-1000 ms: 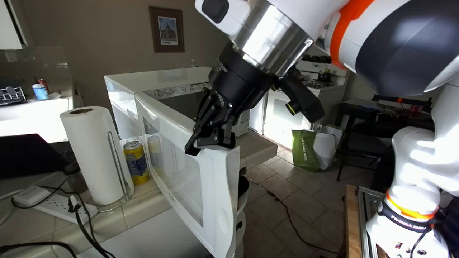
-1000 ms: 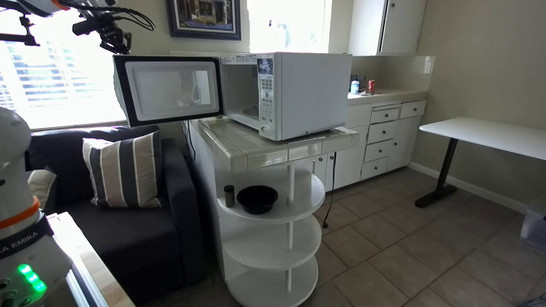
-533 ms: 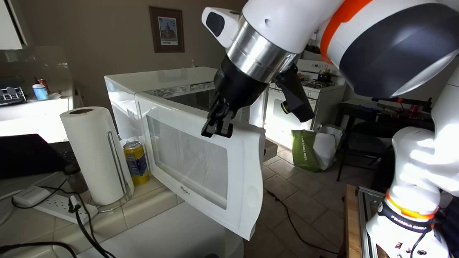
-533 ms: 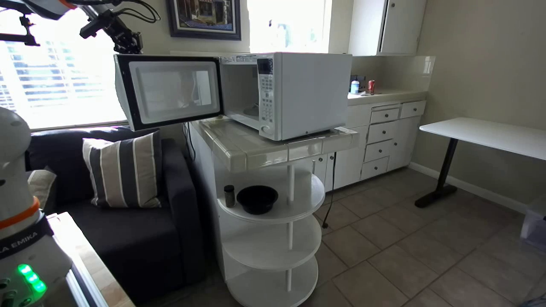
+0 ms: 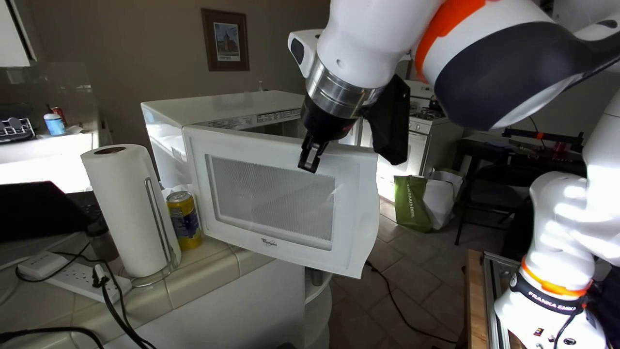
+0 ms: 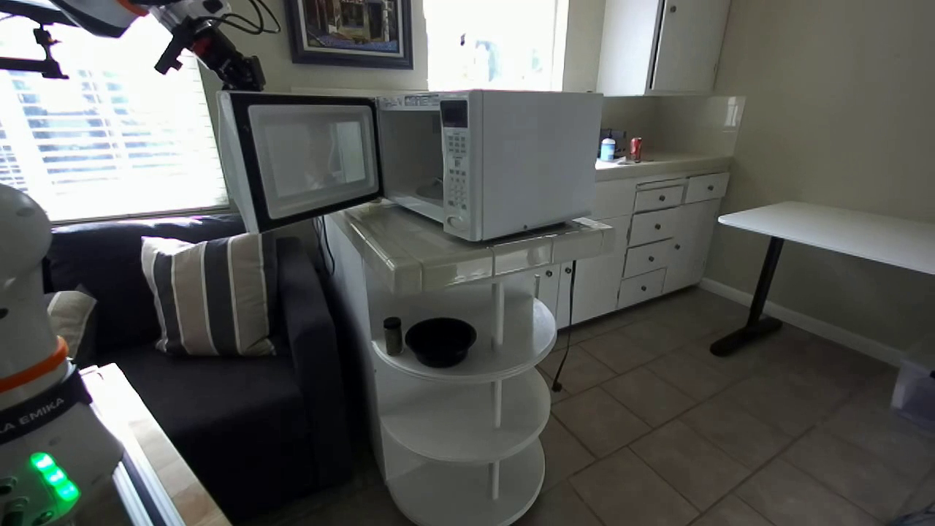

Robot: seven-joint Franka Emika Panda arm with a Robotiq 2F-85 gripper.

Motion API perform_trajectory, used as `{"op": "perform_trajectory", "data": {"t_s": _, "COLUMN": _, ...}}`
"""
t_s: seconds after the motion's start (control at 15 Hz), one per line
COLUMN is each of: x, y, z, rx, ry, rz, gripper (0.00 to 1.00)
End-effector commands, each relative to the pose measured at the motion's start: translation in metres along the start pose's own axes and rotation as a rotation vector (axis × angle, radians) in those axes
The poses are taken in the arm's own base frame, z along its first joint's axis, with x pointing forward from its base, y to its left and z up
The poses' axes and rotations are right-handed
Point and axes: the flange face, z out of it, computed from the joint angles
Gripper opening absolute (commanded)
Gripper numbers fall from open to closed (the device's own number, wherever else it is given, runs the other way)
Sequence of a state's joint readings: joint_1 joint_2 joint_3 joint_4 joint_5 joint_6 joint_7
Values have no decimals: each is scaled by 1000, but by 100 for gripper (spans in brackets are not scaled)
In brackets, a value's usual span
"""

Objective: Close the microwave

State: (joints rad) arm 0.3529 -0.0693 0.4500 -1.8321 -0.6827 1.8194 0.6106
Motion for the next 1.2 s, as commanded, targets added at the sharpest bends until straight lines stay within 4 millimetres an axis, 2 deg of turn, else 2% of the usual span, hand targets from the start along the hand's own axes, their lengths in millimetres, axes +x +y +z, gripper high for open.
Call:
{"op": "perform_trajectory", "data": {"t_s": 0.0, "x": 0, "y": 12, "z": 19, "rx": -95, "ry": -17, "rz": 116, "gripper": 0}}
{"op": "perform_trajectory", "data": {"t_s": 0.6, "x": -4, "y": 47, "z": 113, "rx": -265, "ry": -58, "rz": 324, "gripper": 0}}
{"op": "perform_trajectory", "data": {"t_s": 1.13, "x": -6, "y": 90, "z": 188, "rx": -352, "ry": 71, "rz": 442, "gripper": 0}}
